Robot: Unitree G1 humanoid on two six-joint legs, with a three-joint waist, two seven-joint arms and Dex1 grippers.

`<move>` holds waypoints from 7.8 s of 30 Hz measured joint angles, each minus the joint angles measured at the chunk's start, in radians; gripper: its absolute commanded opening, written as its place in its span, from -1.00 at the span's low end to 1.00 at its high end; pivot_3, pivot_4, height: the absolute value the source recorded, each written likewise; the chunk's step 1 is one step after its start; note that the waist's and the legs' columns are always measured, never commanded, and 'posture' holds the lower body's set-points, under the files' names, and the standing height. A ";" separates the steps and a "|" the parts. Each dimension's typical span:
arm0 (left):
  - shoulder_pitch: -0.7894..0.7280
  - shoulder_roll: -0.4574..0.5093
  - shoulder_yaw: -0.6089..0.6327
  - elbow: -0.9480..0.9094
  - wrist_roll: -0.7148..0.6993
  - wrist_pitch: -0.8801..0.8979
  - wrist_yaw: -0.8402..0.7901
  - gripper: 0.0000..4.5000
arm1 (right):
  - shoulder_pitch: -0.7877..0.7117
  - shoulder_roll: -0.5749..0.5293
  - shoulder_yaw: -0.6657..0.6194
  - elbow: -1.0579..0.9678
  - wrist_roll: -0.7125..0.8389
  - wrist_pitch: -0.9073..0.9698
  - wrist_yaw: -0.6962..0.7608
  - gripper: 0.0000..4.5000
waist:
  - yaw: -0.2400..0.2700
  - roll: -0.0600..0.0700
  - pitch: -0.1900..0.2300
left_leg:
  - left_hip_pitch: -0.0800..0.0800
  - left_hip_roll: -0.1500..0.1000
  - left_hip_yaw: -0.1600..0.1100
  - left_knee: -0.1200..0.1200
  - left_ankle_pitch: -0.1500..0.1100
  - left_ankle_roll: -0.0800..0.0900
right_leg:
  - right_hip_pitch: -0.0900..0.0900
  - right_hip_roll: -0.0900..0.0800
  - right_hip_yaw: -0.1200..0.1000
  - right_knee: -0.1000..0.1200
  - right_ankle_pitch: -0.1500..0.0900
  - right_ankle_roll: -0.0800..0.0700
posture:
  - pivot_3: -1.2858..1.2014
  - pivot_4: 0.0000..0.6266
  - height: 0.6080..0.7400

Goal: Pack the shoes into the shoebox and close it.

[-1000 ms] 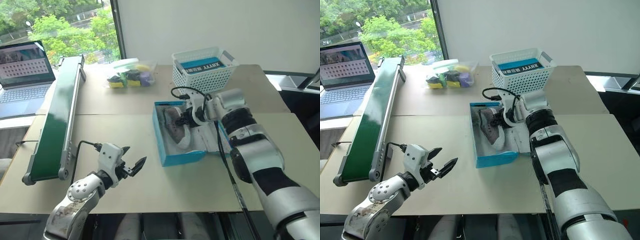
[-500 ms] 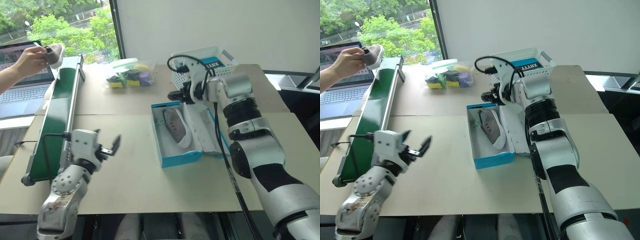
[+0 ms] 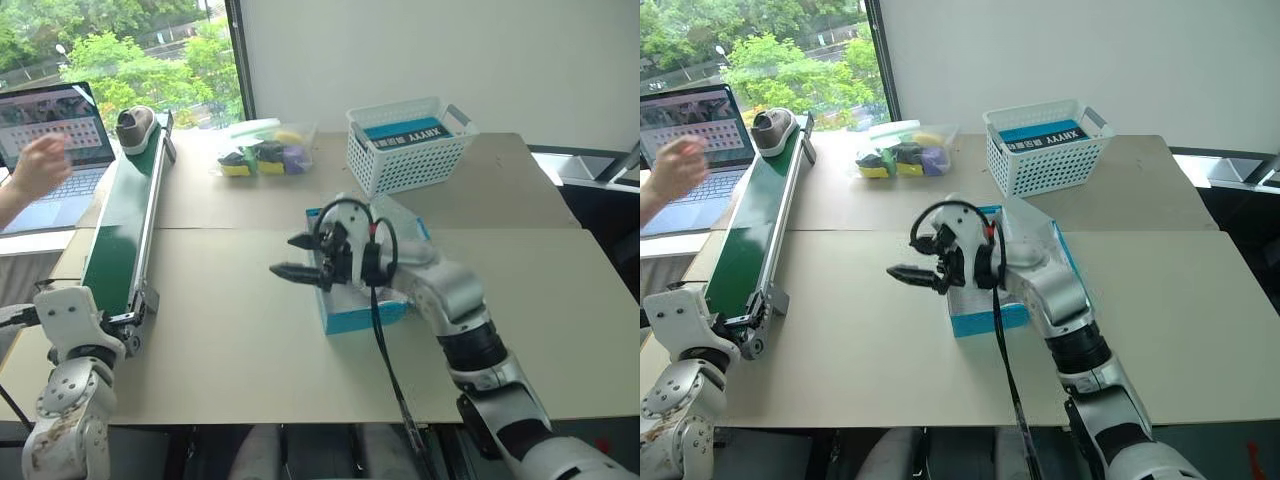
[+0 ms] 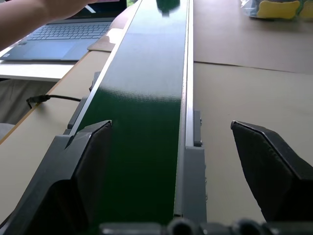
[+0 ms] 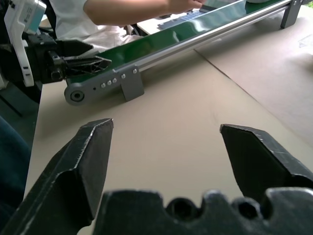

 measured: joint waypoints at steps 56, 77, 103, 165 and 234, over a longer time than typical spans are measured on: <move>-0.024 0.054 0.051 0.082 -0.020 0.064 -0.044 1.00 | 0.065 0.111 0.136 0.054 -0.273 -0.221 -0.145 0.97 | -0.002 -0.003 -0.002 | 0.000 0.000 -0.002 0.000 0.000 0.000 | -0.001 0.000 0.000 0.000 0.000 0.000 | 0.03 -0.52 0.98; -0.047 0.064 0.067 0.139 0.003 0.061 -0.019 1.00 | 0.069 0.107 0.126 0.054 -0.274 -0.219 -0.165 0.97 | -0.001 -0.003 -0.002 | 0.000 0.000 -0.003 0.000 0.000 0.000 | -0.001 -0.001 0.000 0.000 0.000 0.000 | 0.03 -0.52 0.98; -0.147 -0.064 -0.209 -0.035 -0.022 -0.137 -0.085 0.18 | -0.088 0.332 -0.298 0.174 0.052 0.297 -0.309 1.00 | 0.005 -0.007 -0.002 | -0.001 0.000 -0.005 0.000 0.000 0.000 | -0.001 -0.002 0.001 0.000 0.001 0.000 | 0.03 -0.52 0.98; -0.033 0.124 -0.482 -0.148 -0.029 -0.052 -0.305 0.99 | -0.524 -0.089 -0.491 0.485 0.458 0.491 -0.536 -0.85 | 0.006 0.000 0.002 | -0.003 0.000 0.003 -0.001 0.000 0.001 | -0.001 0.001 0.000 -0.004 0.000 0.001 | 0.03 -0.52 0.98; -0.046 0.245 -0.586 -0.131 0.123 -0.180 -0.528 1.00 | -0.850 -0.039 -0.027 1.127 -0.331 0.338 0.349 0.33 | -0.004 0.003 0.004 | -0.001 0.000 0.004 -0.001 -0.002 0.003 | -0.003 0.001 0.002 0.000 0.000 0.000 | 0.03 -0.52 0.98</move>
